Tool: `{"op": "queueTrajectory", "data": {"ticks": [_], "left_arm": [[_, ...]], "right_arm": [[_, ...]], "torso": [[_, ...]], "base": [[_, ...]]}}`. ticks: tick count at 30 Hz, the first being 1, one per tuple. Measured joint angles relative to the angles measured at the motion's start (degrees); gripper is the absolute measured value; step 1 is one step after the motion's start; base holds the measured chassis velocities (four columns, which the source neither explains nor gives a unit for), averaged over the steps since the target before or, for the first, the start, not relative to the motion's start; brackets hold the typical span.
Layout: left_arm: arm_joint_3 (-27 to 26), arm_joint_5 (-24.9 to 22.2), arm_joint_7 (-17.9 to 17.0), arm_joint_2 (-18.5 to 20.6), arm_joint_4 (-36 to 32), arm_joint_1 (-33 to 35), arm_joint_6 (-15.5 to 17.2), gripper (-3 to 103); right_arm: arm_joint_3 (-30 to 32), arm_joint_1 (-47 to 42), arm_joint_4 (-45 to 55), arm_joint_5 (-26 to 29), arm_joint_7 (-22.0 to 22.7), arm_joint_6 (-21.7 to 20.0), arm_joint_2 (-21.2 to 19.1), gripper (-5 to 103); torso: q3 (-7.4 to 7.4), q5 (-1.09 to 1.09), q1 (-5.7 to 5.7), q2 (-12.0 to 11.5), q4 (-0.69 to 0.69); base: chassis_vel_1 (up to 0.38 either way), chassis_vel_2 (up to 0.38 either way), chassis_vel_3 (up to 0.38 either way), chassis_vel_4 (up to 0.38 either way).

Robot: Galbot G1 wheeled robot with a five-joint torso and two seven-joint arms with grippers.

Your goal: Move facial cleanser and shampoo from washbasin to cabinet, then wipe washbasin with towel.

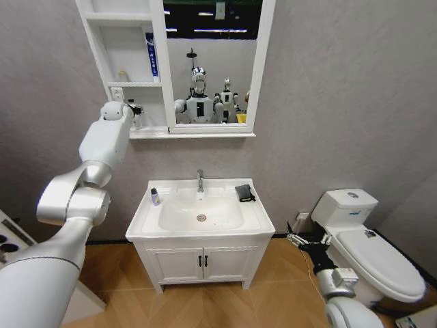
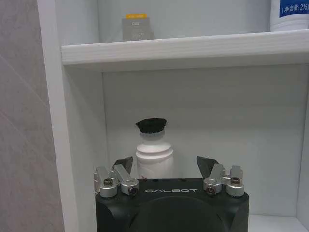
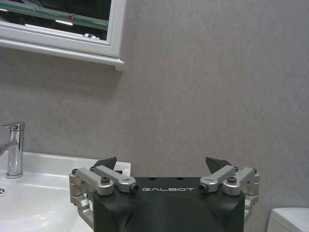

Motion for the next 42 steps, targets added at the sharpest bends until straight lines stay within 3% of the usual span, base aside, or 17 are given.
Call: {"op": "queueTrajectory", "data": {"ticks": [4,8,11,12,14,16,17,20,21,24,28,30,32,37,38,41,42], "left_arm": [[0.1,-0.5,-0.3,0.3,-1.2,0.3,0.1,96],[0.4,-2.2,-1.8,1.5,-4.2,1.4,1.7,98],[2.2,-10.0,-8.1,7.1,-19.4,8.0,6.9,100],[2.2,-10.0,-8.1,7.1,-19.4,8.0,6.9,100],[2.3,-15.0,-12.7,11.1,-30.8,12.9,8.6,100],[1.3,-18.9,-17.2,15.4,-41.7,18.0,9.3,100],[1.3,-18.9,-17.2,15.4,-41.7,18.0,9.3,100],[-1.9,-24.9,-23.6,23.2,-58.9,28.9,10.2,100],[-1.9,-24.9,-23.6,23.2,-58.9,28.9,10.2,100],[-8.2,-27.6,-28.9,27.9,-72.9,43.8,10.3,100],[-11.8,-25.4,-30.0,27.3,-77.4,53.7,9.1,100],[-12.9,-21.2,-30.1,23.9,-78.6,61.6,6.1,100],[-12.5,-19.6,-30.2,22.2,-78.3,63.5,4.7,100],[-9.7,-10.1,-27.2,13.6,-70.4,67.1,-3.4,100],[-9.7,-10.1,-27.2,13.6,-70.4,67.1,-3.4,100],[-8.9,-1.8,-23.4,8.2,-61.3,67.3,-10.4,100],[-8.9,-1.8,-23.4,8.2,-61.3,67.3,-10.4,100]], "right_arm": [[0.2,-0.6,0.2,0.0,0.0,0.1,0.0,100],[0.2,-0.7,0.4,0.0,0.3,0.1,0.1,100],[0.3,-0.7,0.8,0.4,0.4,0.1,0.2,100],[0.3,-0.7,0.8,0.4,0.4,0.1,0.2,100],[0.3,-0.7,0.7,0.4,0.4,0.1,0.3,100],[0.1,-0.7,0.6,0.2,0.4,0.1,0.4,100],[0.1,-0.7,0.6,0.2,0.4,0.1,0.4,100],[-0.6,-0.4,0.1,-0.2,0.4,0.1,0.6,100],[-0.6,-0.4,0.1,-0.2,0.4,0.1,0.6,100],[-1.4,0.3,-0.3,-0.5,0.5,-0.4,0.7,100],[-2.1,0.8,-0.4,-0.8,0.6,-0.8,0.8,100],[-2.6,1.2,-0.4,-1.1,0.7,-1.1,0.9,100],[-2.7,1.3,-0.4,-1.1,0.9,-1.2,0.9,100],[-2.3,0.8,0.8,-0.6,1.8,-2.0,0.4,100],[-2.3,0.8,0.8,-0.6,1.8,-2.0,0.4,100],[-1.9,0.3,1.3,-0.3,2.1,-2.0,0.3,100],[-1.9,0.3,1.3,-0.3,2.1,-2.0,0.3,100]], "torso": [[0.00,0.01,0.00,0.0,-0.01],[0.00,0.01,0.00,0.0,-0.02],[0.00,-0.04,0.00,0.0,0.00],[0.00,-0.04,0.00,0.0,0.00],[0.00,-0.01,0.00,0.0,0.01],[-0.01,-0.01,0.00,0.0,-0.01],[-0.01,-0.01,0.00,0.0,-0.01],[-0.01,0.01,-0.01,0.0,-0.01],[-0.01,0.01,-0.01,0.0,-0.01],[-0.02,0.00,-0.02,0.0,0.03],[-0.01,-0.03,-0.02,0.0,0.03],[-0.01,0.02,-0.02,0.0,0.02],[-0.01,0.02,-0.01,0.0,0.01],[0.00,0.01,-0.01,0.0,-0.03],[0.00,0.01,-0.01,0.0,-0.03],[0.00,0.02,0.00,0.0,-0.01],[0.00,0.02,0.00,0.0,-0.01]], "base": [[0.000,0.000,0.000,0.000],[0.000,0.000,0.000,0.000],[0.000,0.000,0.000,0.000],[0.000,0.000,0.000,0.000],[0.000,0.000,0.000,0.000],[0.000,0.000,0.000,0.000],[0.000,0.000,0.000,0.000],[0.000,0.000,0.000,0.000],[0.000,0.000,0.000,0.000],[0.000,0.000,0.000,0.000],[0.000,0.000,0.000,0.000],[0.000,0.000,0.000,0.000],[0.000,0.000,0.000,0.000],[0.000,0.000,0.000,0.000],[0.000,0.000,0.000,0.000],[0.000,0.000,0.000,0.000],[0.000,0.000,0.000,0.000]]}}
